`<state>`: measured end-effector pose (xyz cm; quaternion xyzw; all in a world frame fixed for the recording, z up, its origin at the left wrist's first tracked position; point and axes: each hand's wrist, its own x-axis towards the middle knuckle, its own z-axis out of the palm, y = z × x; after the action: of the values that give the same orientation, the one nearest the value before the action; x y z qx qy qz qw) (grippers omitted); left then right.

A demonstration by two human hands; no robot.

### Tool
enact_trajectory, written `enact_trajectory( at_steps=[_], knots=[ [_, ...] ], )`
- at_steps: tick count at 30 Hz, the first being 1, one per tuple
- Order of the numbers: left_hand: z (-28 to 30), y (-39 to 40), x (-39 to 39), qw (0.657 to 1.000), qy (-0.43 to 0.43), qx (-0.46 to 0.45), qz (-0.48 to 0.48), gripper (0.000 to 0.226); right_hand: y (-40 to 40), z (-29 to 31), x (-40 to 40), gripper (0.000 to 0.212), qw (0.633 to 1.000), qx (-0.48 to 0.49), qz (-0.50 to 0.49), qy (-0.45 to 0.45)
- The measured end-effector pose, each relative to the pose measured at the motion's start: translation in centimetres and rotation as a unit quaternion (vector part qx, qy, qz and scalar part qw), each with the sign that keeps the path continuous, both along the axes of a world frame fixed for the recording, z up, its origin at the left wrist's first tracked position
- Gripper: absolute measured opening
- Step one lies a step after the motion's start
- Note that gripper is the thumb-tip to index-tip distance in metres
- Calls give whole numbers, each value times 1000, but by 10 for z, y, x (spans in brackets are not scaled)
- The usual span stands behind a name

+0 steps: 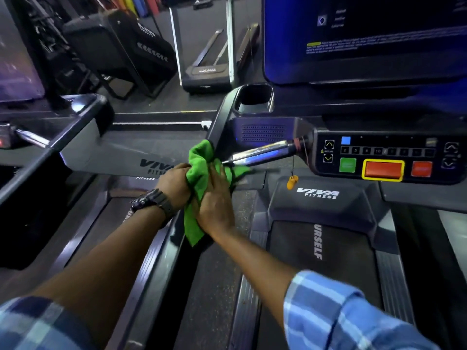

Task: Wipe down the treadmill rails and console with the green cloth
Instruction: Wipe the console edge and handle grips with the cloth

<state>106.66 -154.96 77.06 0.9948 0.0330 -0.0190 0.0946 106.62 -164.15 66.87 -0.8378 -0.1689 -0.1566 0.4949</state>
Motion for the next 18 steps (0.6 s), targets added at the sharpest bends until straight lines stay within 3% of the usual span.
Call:
enact_trajectory(
  at_steps=[3, 6, 8, 11, 15, 18],
  knots=[
    [-3, 0, 13, 999, -13, -1, 43, 23, -10, 12, 57, 62, 964, -259, -44, -47],
    [-15, -3, 26, 999, -38, -13, -3, 25, -39, 24, 94, 54, 911, -410, -36, -32],
    [-22, -6, 35, 999, -42, -10, -16, 29, -65, 26, 99, 47, 890, -448, -21, -81],
    [-24, -12, 42, 999, -36, 0, -8, 33, -120, 38, 97, 56, 866, -491, -10, -93],
    [-22, -12, 50, 1000, -6, -2, -9, 29, -175, 74, 123, 62, 828, -559, -33, -31],
    [-21, -18, 61, 1000, -3, 4, -21, 33, -152, 82, 136, 60, 821, -570, 5, 19]
  ],
)
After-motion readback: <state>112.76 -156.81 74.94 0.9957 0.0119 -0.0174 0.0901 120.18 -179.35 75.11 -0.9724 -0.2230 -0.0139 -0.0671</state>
